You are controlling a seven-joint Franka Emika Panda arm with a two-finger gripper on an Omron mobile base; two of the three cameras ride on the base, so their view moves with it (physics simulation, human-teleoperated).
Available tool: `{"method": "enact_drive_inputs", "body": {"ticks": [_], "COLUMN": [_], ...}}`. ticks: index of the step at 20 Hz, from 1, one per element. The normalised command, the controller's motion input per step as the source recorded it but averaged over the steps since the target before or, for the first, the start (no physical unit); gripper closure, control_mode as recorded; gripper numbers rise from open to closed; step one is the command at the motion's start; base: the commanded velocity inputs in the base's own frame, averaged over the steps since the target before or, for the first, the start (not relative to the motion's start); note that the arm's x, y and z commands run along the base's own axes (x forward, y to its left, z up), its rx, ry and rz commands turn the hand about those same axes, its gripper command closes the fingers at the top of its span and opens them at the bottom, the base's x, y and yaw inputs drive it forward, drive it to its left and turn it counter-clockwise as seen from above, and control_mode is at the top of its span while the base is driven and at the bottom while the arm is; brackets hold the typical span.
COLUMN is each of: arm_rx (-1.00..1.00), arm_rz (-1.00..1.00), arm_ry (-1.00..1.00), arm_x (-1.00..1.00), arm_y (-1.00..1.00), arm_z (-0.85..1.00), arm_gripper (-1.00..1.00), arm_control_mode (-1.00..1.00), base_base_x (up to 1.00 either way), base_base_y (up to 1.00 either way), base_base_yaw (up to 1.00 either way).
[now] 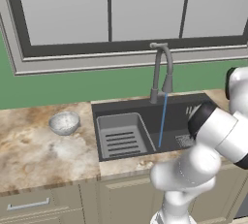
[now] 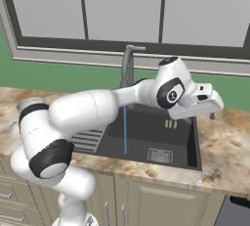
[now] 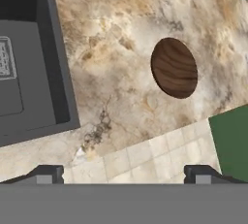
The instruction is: Rinse each bowl for a few seconds and place them down in the sink or on the counter.
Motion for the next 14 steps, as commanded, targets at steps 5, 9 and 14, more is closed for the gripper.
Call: {"method": "enact_drive_inputs", "body": {"ticks": [5,9,14], "arm_rx": [-0.08,0.01,0.07], "arm_rz": [-0.09,-0.01,0.01], "arm_ry": [0.27,0.17,0.09], "arm_x": [0.00,0.01,0.02], "arm_y": [-0.07,-0.28,-0.32], "arm_z": [0.07,0.01,0.00], "arm_gripper": [-1.00,-1.00,-1.00], "arm_control_mode": [-1.00,-1.00,-1.00], "base_base_x": [0.00,0.00,0.00], "base_base_y": [0.00,0.00,0.00], "base_base_yaw": [0.00,0.00,0.00]}}
